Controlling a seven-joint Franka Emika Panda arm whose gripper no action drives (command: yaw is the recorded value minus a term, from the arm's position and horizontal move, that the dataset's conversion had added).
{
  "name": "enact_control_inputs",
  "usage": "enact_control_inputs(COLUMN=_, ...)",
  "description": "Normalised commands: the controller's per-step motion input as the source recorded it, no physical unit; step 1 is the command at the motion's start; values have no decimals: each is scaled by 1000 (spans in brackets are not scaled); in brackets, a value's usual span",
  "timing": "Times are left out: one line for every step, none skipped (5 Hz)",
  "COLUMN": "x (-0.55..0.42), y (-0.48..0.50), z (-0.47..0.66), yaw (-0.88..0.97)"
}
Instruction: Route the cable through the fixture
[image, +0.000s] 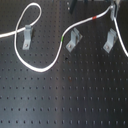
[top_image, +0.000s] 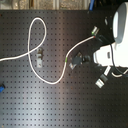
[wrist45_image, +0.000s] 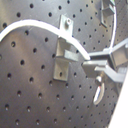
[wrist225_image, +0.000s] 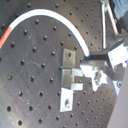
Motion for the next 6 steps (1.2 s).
enact_control_inputs(x=-127, y=-20, z=0, yaw=-863)
enact_control_inputs(x=-456, y=46, z=0, yaw=-517)
enact_control_inputs(x=-39, y=63, z=11, yaw=-11)
enact_control_inputs(x=-183, y=302, z=2, yaw=-186)
enact_control_inputs(x=-139, y=206, z=39, yaw=-171)
enact_control_inputs(x=-7, y=-3, z=75, yaw=-109)
